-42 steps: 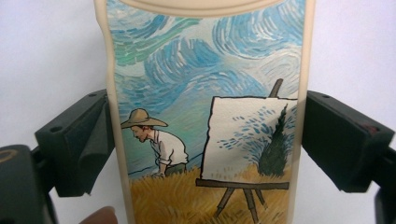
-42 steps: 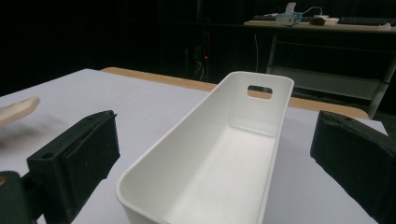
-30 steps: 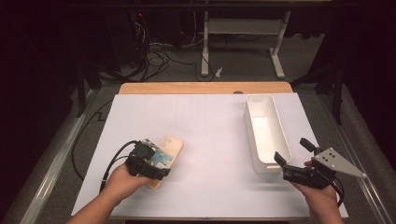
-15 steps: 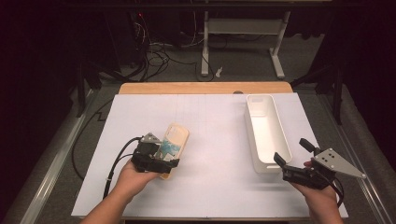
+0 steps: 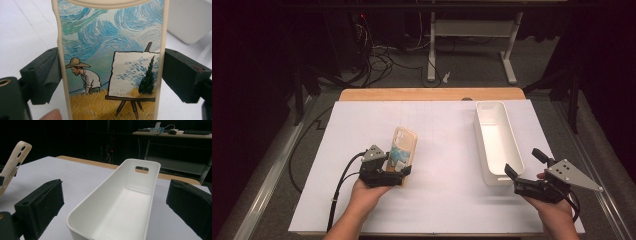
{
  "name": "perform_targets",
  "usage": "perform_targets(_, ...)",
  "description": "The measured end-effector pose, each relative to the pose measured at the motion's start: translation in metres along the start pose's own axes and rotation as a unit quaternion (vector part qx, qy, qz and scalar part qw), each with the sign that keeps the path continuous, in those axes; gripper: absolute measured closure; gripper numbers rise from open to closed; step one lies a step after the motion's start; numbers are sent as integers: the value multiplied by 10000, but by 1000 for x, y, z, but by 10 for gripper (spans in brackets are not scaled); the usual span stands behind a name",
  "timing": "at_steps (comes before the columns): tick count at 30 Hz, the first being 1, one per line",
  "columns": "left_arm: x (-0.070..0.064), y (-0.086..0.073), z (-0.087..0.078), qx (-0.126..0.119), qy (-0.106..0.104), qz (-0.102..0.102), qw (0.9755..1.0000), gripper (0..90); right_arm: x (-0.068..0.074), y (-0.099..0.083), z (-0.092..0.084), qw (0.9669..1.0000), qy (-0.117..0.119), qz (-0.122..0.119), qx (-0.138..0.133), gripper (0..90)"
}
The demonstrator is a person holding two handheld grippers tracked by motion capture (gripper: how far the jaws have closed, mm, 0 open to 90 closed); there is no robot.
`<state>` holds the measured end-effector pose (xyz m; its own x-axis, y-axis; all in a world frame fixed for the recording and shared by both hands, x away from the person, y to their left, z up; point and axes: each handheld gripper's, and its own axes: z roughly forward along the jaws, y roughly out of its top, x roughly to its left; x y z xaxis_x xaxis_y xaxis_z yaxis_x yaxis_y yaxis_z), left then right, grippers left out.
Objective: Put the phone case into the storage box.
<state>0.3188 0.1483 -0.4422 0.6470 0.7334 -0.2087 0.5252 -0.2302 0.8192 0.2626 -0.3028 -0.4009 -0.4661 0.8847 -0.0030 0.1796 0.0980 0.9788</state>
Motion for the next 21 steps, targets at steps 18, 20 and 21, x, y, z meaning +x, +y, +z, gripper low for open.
perform_targets(18, -13, -21, -2, -625, -22, 463, 9970, 104, 5, -1, 0, 10000, 48, -55, 42, 20)
perform_targets(20, -14, -23, -1, -649, 37, 510, 9966, 104, 6, -1, 0, 10000, 54, -69, 46, 21)
perform_targets(21, -13, -23, -1, -641, 40, 493, 9967, 104, 6, -1, 0, 9999, 56, -75, 46, 23)
